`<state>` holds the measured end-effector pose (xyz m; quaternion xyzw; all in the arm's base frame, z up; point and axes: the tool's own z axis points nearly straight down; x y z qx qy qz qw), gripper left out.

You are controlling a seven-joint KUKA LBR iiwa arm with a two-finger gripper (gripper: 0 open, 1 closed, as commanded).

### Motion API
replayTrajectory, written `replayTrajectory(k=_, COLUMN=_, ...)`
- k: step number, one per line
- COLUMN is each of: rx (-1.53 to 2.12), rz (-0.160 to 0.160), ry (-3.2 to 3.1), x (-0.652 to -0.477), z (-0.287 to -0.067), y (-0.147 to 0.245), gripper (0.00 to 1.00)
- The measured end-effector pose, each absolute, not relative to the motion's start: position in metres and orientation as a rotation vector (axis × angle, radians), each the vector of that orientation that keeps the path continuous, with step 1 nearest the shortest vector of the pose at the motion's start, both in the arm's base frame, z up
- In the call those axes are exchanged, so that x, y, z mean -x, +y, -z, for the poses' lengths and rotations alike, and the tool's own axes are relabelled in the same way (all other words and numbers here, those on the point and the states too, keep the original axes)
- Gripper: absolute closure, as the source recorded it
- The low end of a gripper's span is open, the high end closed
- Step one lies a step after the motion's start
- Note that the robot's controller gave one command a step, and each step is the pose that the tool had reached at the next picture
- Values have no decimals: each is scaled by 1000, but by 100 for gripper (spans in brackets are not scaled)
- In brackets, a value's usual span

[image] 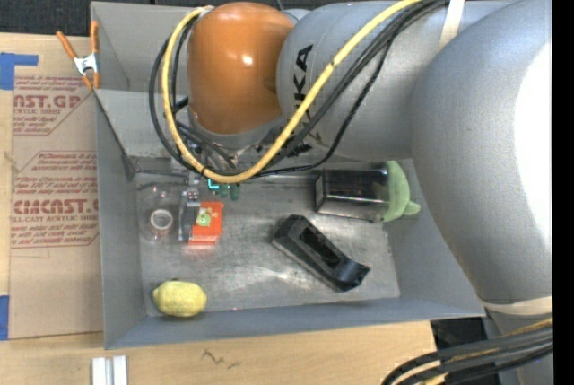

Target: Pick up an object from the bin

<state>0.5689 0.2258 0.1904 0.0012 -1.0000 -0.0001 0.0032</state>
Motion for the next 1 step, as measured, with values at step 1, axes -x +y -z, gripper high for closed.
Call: replayTrajectory(k=1, rx=-2, rz=2, ry=-3142, x=-571, z=-195, y=225, gripper=0)
